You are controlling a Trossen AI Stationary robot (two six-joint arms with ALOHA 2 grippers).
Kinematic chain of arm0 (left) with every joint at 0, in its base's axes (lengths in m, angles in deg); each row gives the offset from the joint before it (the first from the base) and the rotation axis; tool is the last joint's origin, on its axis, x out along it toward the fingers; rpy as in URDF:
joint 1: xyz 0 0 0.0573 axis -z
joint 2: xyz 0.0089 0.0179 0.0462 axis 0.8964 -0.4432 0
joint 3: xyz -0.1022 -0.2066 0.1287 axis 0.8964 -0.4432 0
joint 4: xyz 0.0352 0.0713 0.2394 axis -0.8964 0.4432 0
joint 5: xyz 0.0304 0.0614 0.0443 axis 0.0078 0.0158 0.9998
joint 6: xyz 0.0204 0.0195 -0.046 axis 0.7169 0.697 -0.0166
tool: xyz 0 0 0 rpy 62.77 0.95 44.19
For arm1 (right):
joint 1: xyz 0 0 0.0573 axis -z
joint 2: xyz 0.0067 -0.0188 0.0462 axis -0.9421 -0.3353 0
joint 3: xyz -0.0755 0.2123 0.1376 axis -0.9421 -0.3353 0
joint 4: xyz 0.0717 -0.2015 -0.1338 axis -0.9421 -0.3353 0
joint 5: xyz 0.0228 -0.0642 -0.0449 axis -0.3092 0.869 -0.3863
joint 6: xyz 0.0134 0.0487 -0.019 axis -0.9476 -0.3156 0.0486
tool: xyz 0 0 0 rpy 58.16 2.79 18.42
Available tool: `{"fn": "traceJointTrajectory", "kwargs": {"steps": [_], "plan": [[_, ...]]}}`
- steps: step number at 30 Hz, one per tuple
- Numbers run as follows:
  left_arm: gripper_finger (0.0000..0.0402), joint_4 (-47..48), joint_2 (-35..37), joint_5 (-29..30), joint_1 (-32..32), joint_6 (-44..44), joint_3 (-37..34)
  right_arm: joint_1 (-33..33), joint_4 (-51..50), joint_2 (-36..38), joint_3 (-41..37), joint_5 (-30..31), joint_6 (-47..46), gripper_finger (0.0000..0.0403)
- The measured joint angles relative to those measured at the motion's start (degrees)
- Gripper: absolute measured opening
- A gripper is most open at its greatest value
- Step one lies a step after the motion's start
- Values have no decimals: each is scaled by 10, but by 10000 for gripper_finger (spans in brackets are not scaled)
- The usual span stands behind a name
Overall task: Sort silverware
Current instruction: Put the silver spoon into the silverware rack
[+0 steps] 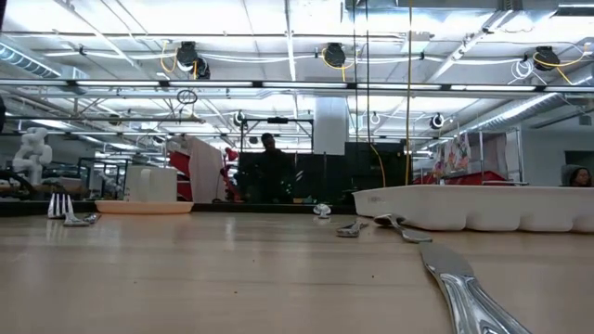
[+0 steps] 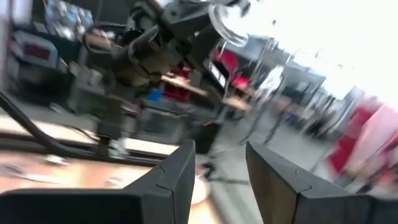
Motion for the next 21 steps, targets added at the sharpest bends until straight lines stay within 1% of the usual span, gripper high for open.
{"fn": "traceJointTrajectory", "kwargs": {"steps": [2, 3, 4, 6, 7, 9, 10, 11, 12, 13, 14, 15, 17, 18, 21], "plan": [[10, -11, -4, 0, 0, -27, 0, 0, 43, -24, 0, 4, 85, 133], [10, -19, -7, 1, 1, -37, 0, 1, 62, -34, 0, 4, 117, 133], [10, -21, -8, 6, 2, -36, 0, 0, 86, -42, 0, 4, 129, 133], [10, -20, -10, 12, 2, -4, 0, 0, 159, -51, 0, 14, 92, 132], [10, -21, -11, 10, 1, 16, 0, 0, 193, -48, 0, 33, 56, 132], [10, -45, -11, -3, 0, 38, 0, 2, 239, -29, 0, 95, -56, 132], [10, -64, -11, -15, -2, 51, 0, 3, 248, -17, 0, 133, -156, 132], [10, -82, -10, -34, -3, 68, 0, 5, 237, 0, 0, 163, -284, 132], [10, -93, -10, -54, -3, 84, 0, 6, 206, 19, 0, 179, -422, 132], [10, -101, -9, -73, -4, 95, 0, 7, 168, 39, 0, 173, -551, 132], [10, -107, -10, -89, -6, 97, 0, 12, 129, 55, 0, 151, -654, 132], [10, -108, -10, -103, -8, 97, 0, 19, 96, 68, 0, 125, -735, 132], [10, -108, -10, -126, -13, 96, 0, 36, 64, 80, 1, 76, -849, 132], [10, -107, -10, -132, -15, 97, 0, 42, 64, 81, 1, 52, -877, 132], [10, -89, -10, -137, -20, 97, 0, 54, 90, 65, 1, -2, -897, 132]]}}
